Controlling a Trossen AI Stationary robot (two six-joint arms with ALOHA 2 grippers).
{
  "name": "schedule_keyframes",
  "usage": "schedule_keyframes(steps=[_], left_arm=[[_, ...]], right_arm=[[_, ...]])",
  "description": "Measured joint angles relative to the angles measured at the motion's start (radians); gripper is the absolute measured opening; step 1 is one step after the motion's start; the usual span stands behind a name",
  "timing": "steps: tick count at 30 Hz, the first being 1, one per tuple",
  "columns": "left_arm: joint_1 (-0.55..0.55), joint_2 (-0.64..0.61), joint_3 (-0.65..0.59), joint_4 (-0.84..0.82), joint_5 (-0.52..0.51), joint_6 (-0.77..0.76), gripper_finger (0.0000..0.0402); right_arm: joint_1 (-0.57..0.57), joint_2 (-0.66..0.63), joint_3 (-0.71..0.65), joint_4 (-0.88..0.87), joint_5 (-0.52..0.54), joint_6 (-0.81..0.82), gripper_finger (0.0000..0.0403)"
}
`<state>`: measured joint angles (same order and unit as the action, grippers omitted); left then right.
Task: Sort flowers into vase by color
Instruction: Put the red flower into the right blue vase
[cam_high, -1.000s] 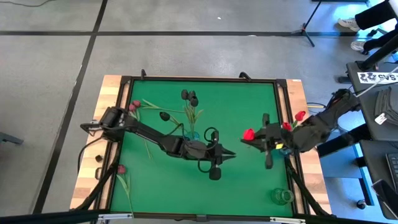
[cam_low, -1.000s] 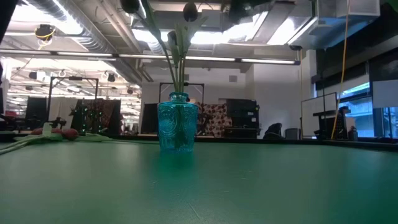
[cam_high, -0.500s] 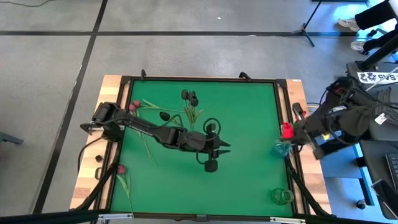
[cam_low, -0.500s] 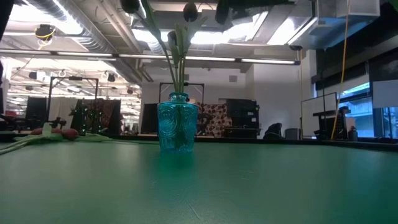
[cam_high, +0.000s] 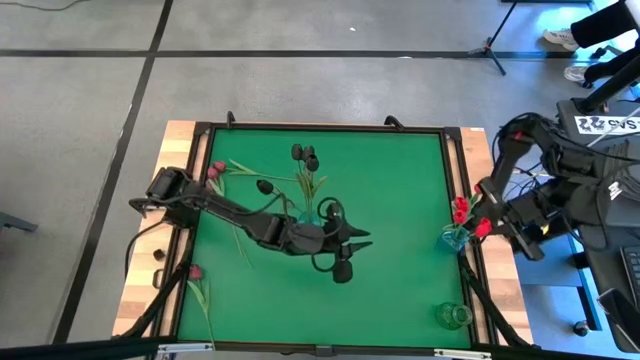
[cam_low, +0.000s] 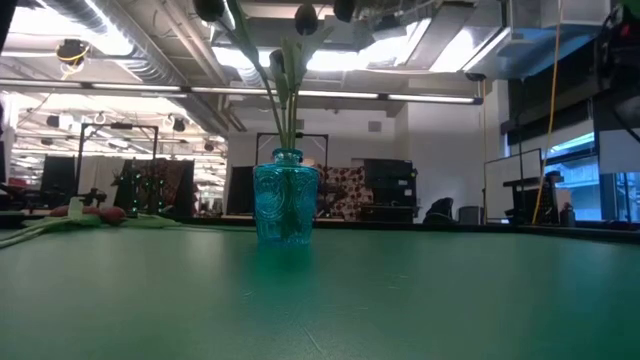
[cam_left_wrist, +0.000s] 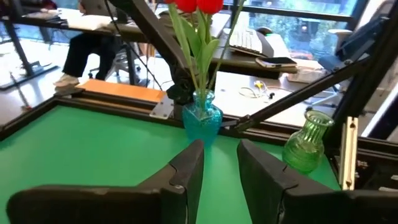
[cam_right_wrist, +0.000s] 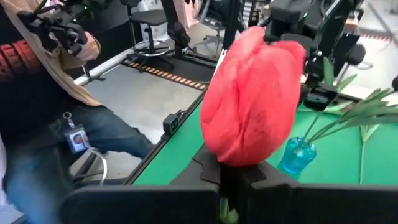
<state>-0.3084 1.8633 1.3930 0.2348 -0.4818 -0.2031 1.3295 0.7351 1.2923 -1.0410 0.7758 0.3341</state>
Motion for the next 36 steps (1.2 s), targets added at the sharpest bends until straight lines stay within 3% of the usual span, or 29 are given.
schedule_keyframes(steps=[7, 15, 31, 36], left_arm=[[-0.027, 0.0, 0.0, 0.0, -0.036, -0.026, 0.0096], [-0.038, 0.0, 0.0, 0.001, -0.06, -0.031, 0.0096], [-0.04, 0.001, 0.0, 0.0, -0.061, -0.056, 0.0096], [-0.04, 0.001, 0.0, 0.0, -0.061, -0.057, 0.0096]], right_arm=[[0.08, -0.005, -0.054, -0.005, 0.084, 0.0, 0.0001], [0.098, -0.006, -0.114, -0.014, 0.07, 0.067, 0.0005], [0.097, -0.006, -0.249, -0.118, 0.075, 0.4, 0.0019], [0.097, -0.007, -0.249, -0.12, 0.079, 0.444, 0.0054]])
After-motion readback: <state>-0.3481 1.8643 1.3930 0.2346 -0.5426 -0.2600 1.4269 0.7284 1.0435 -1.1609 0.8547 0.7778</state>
